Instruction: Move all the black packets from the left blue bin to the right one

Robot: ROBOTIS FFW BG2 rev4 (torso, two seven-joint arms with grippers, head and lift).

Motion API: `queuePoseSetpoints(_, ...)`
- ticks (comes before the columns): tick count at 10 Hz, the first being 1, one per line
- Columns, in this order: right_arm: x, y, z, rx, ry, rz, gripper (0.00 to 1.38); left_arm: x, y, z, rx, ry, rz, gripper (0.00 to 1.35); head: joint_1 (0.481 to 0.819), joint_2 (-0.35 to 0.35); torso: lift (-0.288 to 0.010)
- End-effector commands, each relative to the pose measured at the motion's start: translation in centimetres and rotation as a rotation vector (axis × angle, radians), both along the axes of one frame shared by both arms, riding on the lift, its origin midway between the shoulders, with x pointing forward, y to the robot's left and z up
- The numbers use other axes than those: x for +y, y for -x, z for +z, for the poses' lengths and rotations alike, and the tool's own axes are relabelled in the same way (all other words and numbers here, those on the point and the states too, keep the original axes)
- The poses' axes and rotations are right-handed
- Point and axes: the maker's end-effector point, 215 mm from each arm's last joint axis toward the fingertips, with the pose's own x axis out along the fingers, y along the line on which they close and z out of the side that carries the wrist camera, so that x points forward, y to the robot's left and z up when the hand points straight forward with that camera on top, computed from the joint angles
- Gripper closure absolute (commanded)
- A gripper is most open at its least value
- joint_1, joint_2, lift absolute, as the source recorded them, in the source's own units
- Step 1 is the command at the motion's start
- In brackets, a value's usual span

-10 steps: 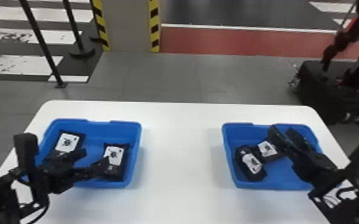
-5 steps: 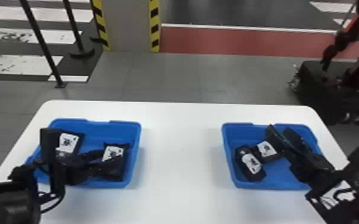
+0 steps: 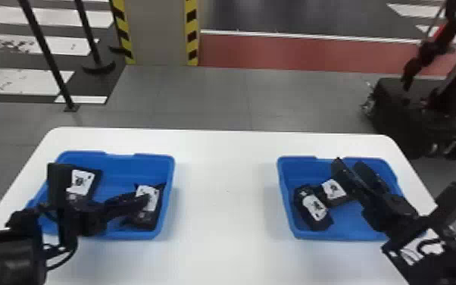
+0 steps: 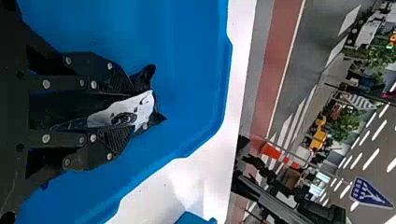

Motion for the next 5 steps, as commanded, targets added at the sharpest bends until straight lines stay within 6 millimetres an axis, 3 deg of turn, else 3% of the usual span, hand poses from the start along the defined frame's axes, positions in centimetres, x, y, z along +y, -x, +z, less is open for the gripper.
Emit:
queuePoseSetpoints(1,0.5,0.0,0.1,-0.003,-0.009,0.011,0.49,0.2,-0.5,1.0,-0.065,-0.015,-0.011,1.21,0.695,-0.043,-0.110)
queuePoseSetpoints(4,1.9,0.3,1.0,-0.021,-0.021,0.039,0.49,-0.8,0.9,3.5,-0.152,0.021,-0.037,1.21,0.695,-0.036,-0.110)
queuePoseSetpoints(5,2.3,0.4,1.1,-0.023,-0.027,0.049,0.49,-0.7,1.6,5.1,-0.171,0.012,-0.038,1.21,0.695,-0.035,-0.110)
